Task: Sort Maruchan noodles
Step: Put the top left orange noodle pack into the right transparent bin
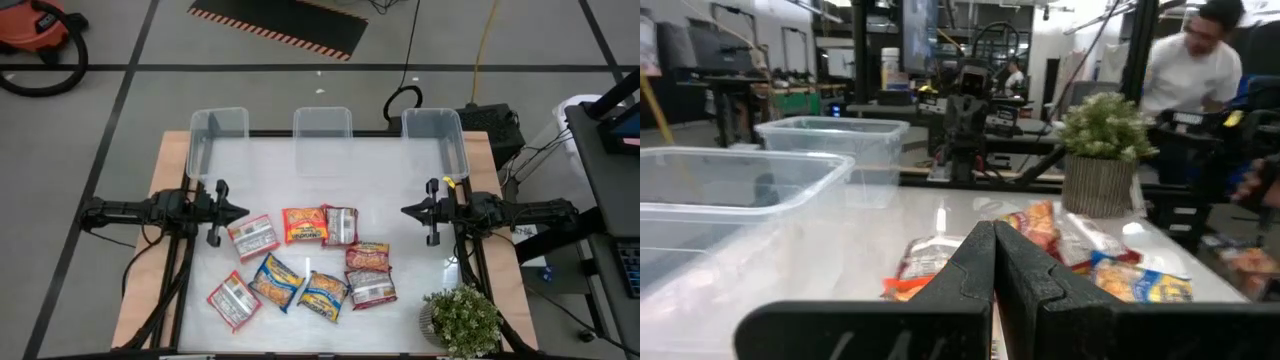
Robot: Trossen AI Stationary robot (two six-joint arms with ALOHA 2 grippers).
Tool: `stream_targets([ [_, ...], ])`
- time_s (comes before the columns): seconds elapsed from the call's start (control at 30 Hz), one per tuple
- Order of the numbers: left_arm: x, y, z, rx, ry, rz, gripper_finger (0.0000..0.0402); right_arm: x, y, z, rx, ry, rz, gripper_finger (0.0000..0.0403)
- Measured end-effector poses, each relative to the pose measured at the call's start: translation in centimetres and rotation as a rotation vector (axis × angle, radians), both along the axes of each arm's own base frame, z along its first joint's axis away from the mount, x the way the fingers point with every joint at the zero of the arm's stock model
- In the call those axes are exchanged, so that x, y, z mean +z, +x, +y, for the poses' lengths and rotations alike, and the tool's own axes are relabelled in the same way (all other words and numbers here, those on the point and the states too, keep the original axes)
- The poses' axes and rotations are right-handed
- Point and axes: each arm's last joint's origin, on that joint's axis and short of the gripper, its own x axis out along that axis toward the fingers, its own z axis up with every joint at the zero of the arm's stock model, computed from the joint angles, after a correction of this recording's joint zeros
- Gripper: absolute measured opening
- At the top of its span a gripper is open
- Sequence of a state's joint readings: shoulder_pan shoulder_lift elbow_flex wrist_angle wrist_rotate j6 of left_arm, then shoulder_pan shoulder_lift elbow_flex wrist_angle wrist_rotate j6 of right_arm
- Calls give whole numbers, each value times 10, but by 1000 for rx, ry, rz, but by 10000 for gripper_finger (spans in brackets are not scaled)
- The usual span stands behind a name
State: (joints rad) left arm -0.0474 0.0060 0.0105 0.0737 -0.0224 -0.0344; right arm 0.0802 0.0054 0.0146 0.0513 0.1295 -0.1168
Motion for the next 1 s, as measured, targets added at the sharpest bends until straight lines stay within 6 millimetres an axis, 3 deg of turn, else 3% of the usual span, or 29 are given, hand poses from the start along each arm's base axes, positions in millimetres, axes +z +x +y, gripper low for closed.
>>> stream_targets([
  [0.37, 0, 0, 1, 23, -96, -2, 4, 0, 0, 0, 0, 0, 0, 0],
  [0.47, 9, -2, 1, 21, -112, -30, 4, 0, 0, 0, 0, 0, -1, 0],
  [0.77, 75, -15, 3, 74, -182, -66, 4, 0, 0, 0, 0, 0, -1, 0],
  [1.0, 146, -21, 5, 111, -149, 22, 4, 0, 0, 0, 1, 21, -2, 0],
])
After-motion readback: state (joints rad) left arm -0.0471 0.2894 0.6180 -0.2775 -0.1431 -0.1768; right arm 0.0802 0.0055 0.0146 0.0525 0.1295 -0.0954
